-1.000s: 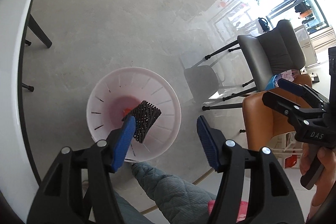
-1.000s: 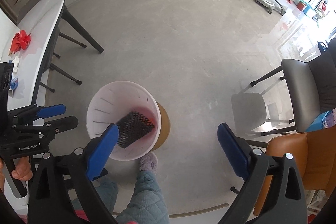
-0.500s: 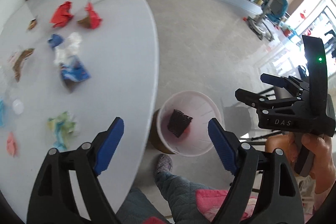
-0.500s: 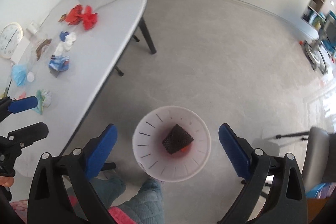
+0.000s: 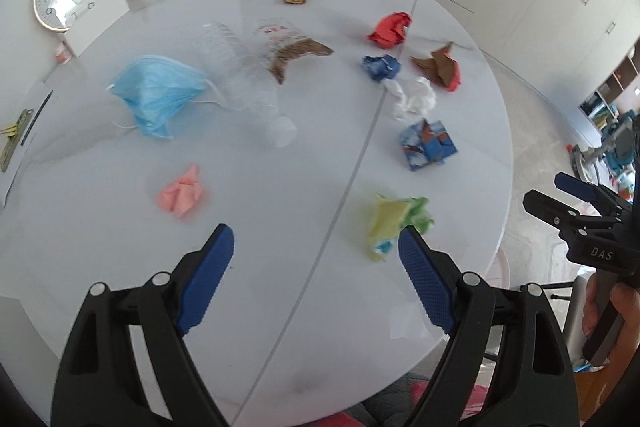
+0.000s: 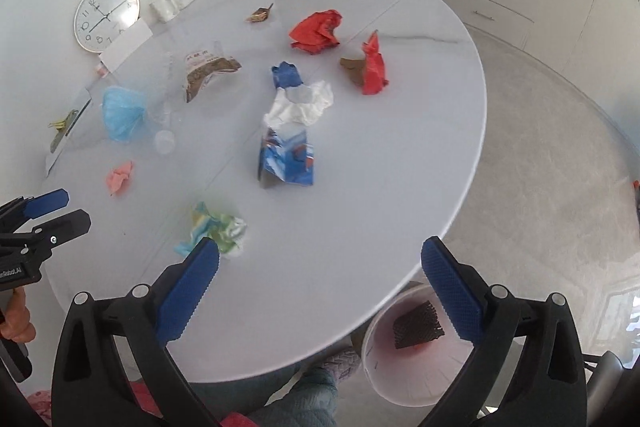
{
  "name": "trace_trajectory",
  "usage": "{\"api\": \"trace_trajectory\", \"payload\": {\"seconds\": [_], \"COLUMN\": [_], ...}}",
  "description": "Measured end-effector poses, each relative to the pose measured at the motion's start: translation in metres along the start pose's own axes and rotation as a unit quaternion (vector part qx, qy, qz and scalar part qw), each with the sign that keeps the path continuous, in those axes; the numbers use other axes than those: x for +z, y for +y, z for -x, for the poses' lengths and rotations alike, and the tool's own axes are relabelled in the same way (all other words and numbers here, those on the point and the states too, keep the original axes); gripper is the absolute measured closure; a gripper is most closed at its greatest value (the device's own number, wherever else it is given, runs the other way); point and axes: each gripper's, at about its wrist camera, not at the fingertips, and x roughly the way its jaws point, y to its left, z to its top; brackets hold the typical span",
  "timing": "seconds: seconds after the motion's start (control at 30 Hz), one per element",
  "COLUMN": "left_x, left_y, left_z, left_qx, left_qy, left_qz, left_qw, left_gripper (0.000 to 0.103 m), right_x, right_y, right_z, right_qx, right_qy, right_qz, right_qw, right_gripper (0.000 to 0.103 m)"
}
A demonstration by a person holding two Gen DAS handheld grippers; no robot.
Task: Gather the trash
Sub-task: 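Return to the table and grasp the pink tissue with the left gripper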
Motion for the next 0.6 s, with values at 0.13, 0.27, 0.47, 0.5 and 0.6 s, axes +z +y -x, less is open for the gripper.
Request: {"api": "trace_trajectory", "payload": {"seconds": [0.13, 0.27, 0.47, 0.5, 0.6], "left_x": [0.006, 0.005, 0.001, 0.002, 0.004], "left_y": [0.044, 0.079, 0.109, 0.111, 0.11], "left_z": [-0.009, -0.031, -0.069, -0.075, -0.094], "left_qx": [0.006, 0.004, 0.005, 0.005, 0.018], "left_qy": [-0.008, 0.0, 0.023, 0.025, 0.03], "left_qz": [0.003, 0.003, 0.016, 0.014, 0.0], "left_qw": [0.9999, 1.0, 0.9996, 0.9996, 0.9994], "left_gripper": [0.022, 0.022, 0.022, 0.022, 0.022], "right_x": [0.015, 0.022, 0.014, 0.011, 0.002], "right_y": [0.03, 0.06, 0.083, 0.084, 0.082], "right_z": [-0.01, -0.02, -0.037, -0.04, -0.05], "right_qx": [0.005, 0.006, -0.003, -0.006, -0.009], "right_qy": [0.001, 0.006, 0.034, 0.038, 0.052], "right_qz": [-0.01, 0.003, 0.009, 0.009, 0.01], "right_qw": [1.0, 1.0, 0.999, 0.999, 0.999], "right_gripper": [0.002, 0.002, 0.002, 0.002, 0.002]}}
